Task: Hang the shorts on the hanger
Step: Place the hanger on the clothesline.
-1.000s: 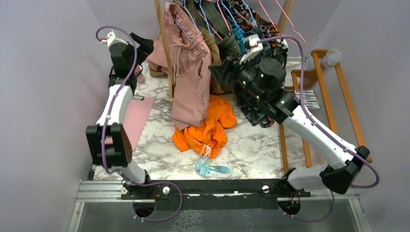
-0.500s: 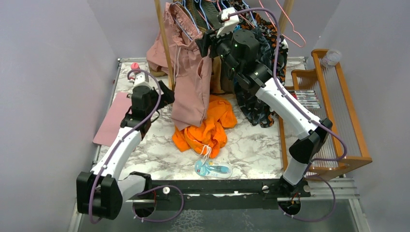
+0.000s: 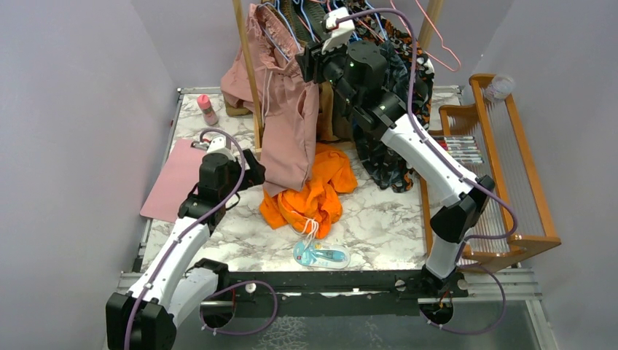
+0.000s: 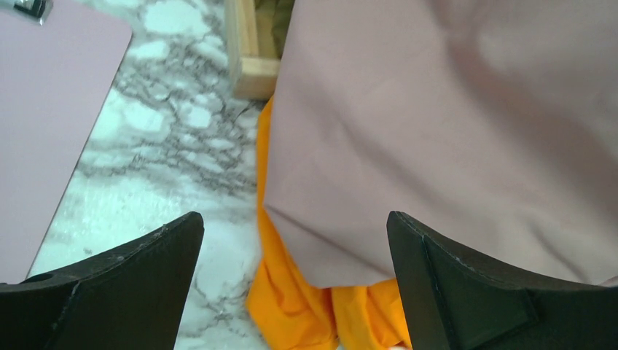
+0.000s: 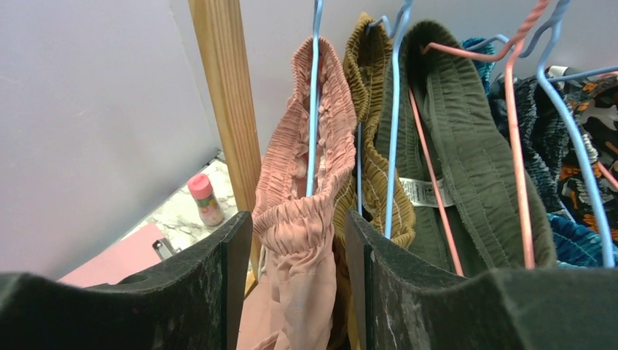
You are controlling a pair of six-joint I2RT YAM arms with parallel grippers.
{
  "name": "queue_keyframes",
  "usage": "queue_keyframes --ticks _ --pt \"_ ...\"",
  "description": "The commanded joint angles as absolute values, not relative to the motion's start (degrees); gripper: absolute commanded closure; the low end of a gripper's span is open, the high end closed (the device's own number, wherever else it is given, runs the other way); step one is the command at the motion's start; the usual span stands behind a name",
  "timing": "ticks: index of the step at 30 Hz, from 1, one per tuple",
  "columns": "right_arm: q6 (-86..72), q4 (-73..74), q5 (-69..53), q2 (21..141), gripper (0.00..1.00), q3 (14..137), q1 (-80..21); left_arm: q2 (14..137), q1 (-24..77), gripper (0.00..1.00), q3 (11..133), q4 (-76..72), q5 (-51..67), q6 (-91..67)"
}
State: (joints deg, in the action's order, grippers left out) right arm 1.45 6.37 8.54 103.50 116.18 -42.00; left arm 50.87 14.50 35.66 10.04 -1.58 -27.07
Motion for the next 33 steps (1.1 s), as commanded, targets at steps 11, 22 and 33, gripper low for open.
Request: queue_keyframes --ticks 11,22,33 --pt "1.9 10.2 7.5 108.9 0.55 120.6 -41.9 45.3 17.0 0.01 35.4 15.2 -2.7 -24.5" --pt "0.7 9.5 1.4 109.9 0.78 122.9 -43.0 45.8 17.8 0.02 34.3 13.7 -1.7 -24.7" --pt "-2.3 7.9 11.1 110.2 0.99 121.5 -43.3 46.0 18.0 0.02 34.0 13.3 -1.4 -24.9"
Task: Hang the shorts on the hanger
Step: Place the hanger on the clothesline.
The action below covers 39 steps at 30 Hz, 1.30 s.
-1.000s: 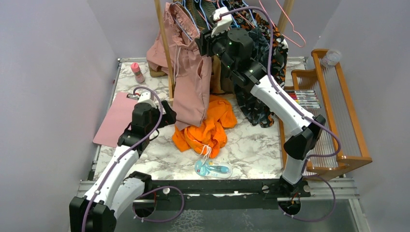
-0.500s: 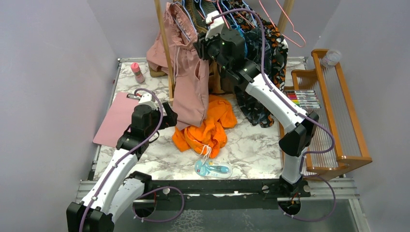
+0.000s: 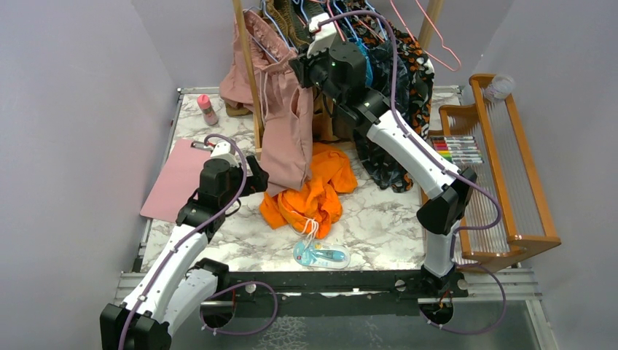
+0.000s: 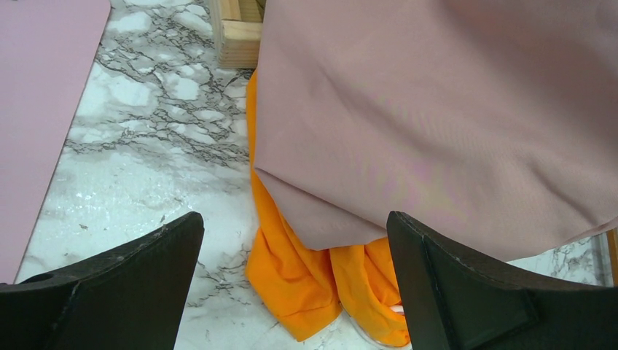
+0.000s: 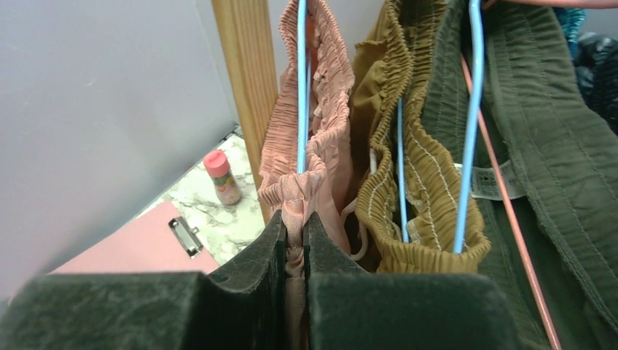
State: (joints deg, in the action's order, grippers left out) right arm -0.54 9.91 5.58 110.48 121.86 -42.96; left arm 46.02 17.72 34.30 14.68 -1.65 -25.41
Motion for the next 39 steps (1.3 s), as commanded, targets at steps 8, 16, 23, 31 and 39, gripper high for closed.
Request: queue_keyframes --ticks 8,16,23,31,39 --pt "-3.2 4.1 19.1 107.5 0.99 117.3 -43.3 46.4 18.0 0.02 33.9 13.2 -1.4 -24.9" --pt "-3.3 2.1 21.3 105.0 0.99 113.2 -43.3 46.7 18.0 0.02 33.9 13.1 -1.4 -25.0" --pt "-3.8 5.9 8.8 103.9 0.61 115.0 -43.4 46.7 18.0 0.02 33.8 13.1 -1.7 -25.0" --pt "-8.0 10.9 1.5 98.2 0.25 115.7 -43.4 46.3 18.0 0.01 33.8 13.2 -3.0 -25.1" --pt "-10.2 11.2 -7.2 79.9 0.24 94.2 -43.4 43.9 17.9 0.01 37.4 18.9 -16.0 -27.8"
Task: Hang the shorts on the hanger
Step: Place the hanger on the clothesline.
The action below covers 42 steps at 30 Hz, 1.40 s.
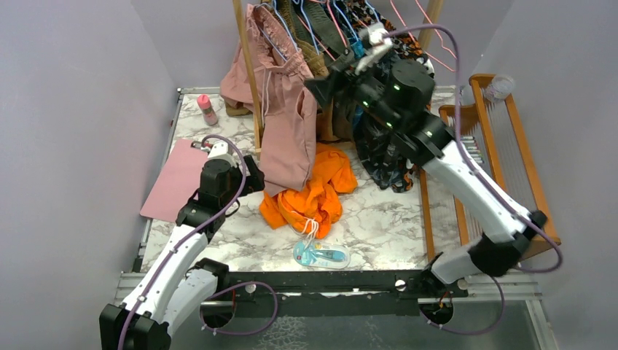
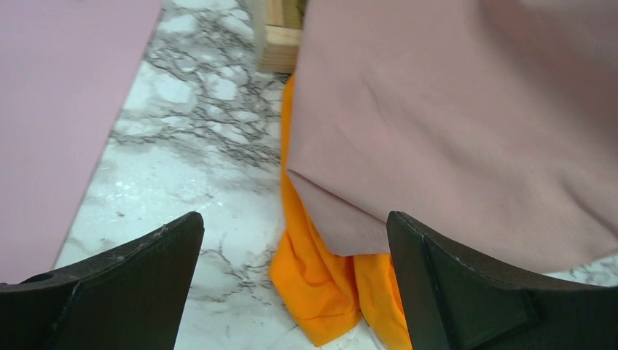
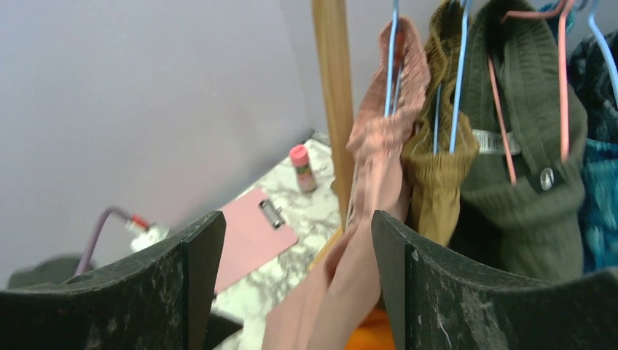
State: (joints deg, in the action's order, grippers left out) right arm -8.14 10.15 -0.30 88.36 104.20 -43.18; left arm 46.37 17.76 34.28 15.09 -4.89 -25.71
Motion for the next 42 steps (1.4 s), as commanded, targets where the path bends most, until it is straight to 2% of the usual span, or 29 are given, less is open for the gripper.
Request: queue_keyframes --ticks 1,4,11,16,23,25,28,31,34,38,42 --pt "-10.8 11.2 -8.0 77.5 0.24 90.0 -43.4 43.4 18.0 0.01 38.4 20.0 -18.7 -28.3" --pt "-12.9 11.2 -10.6 72.5 0.24 78.6 -43.4 42.9 18.0 0.01 41.3 22.3 -24.3 -30.0" --pt "-22.3 2.3 -16.8 70.4 0.24 60.0 -43.4 42.3 17.9 0.01 40.2 20.8 -27.1 -26.3" --pt "-27.7 -5.7 -20.9 73.9 0.24 55.2 -44.1 39.5 17.9 0.02 36.8 18.5 -24.8 -25.9" --pt "-32.4 -11.0 -17.7 80.2 0.28 55.3 -44.6 40.1 18.0 0.03 36.0 17.3 -23.5 -25.3" --pt "-32.7 -11.0 -14.2 82.0 0.34 55.9 -44.6 40.1 18.0 0.04 35.8 16.8 -22.9 -25.2" --pt "-32.8 -10.4 -10.9 84.8 0.51 57.5 -44.6 40.3 18.0 0.05 35.5 16.2 -22.6 -25.0" --pt "-32.5 -10.7 -11.3 87.3 0.77 60.6 -44.6 40.4 18.0 0.05 35.4 15.9 -22.3 -24.9" --pt "-31.3 -11.4 -11.5 88.8 0.98 67.1 -44.6 40.6 18.0 0.05 35.3 15.6 -22.2 -24.8" --pt "-28.5 -16.4 -13.1 88.2 0.99 75.5 -44.6 40.4 18.1 0.05 35.3 15.6 -22.2 -24.7" --pt "-29.8 -16.6 -11.9 89.2 0.99 75.7 -44.6 39.9 18.2 0.05 35.2 15.6 -22.5 -24.8"
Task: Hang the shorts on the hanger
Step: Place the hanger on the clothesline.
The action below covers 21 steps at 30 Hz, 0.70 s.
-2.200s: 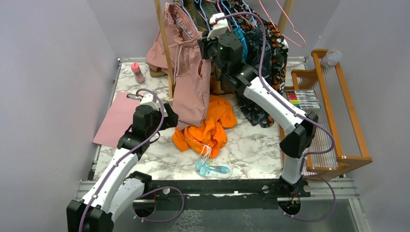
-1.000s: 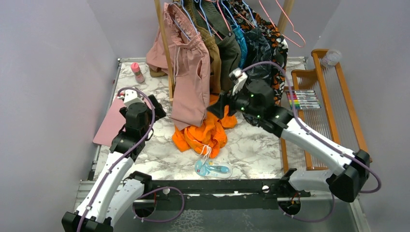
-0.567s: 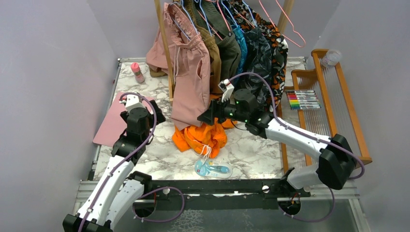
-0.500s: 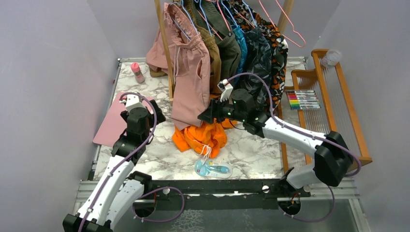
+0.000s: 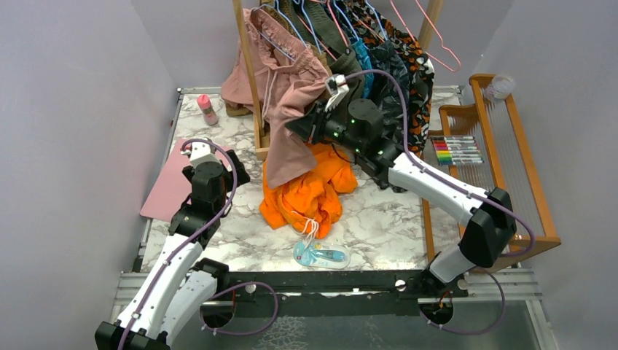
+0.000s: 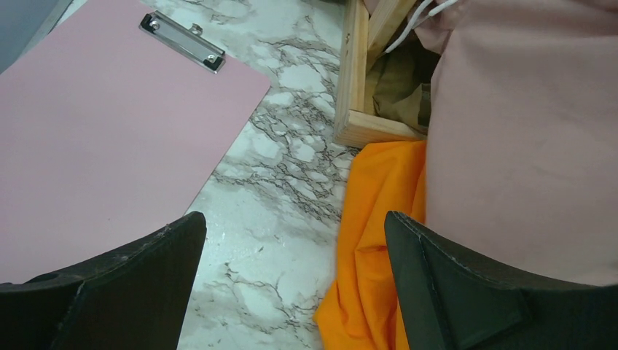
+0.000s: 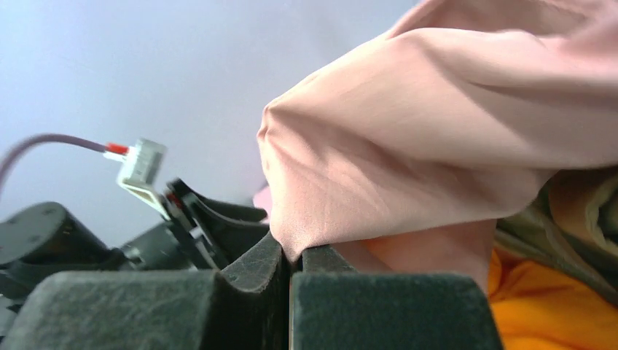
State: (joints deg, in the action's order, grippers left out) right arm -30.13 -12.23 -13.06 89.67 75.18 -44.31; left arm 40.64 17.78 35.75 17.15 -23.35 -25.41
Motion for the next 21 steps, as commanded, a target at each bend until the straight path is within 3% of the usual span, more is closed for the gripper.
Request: queue_keyframes --ticks 1,7,9,14,17,21 --pt "-31.0 -16.8 -11.2 89.5 0.99 73.9 -44.6 39.7 18.2 0.05 35.2 15.4 -22.5 -24.8" --pt "-36.2 -19.9 -11.0 89.9 0.99 60.0 -44.6 39.8 18.6 0.05 34.9 15.2 -22.2 -24.8" --pt "-36.5 -19.9 -11.8 88.7 0.9 56.6 -44.6 39.7 18.7 0.05 34.8 15.0 -22.1 -24.8" --pt "-33.9 -14.6 -10.9 84.2 0.52 53.3 -44.6 39.6 18.8 0.05 34.7 14.7 -21.9 -24.8" --pt "-31.0 -9.6 -9.3 80.7 0.43 52.1 -44.6 39.4 18.7 0.05 34.6 14.7 -21.7 -24.8" --pt "-26.5 -3.8 -6.4 75.0 0.41 49.7 -44.6 39.6 18.8 0.05 34.4 14.5 -20.6 -24.7"
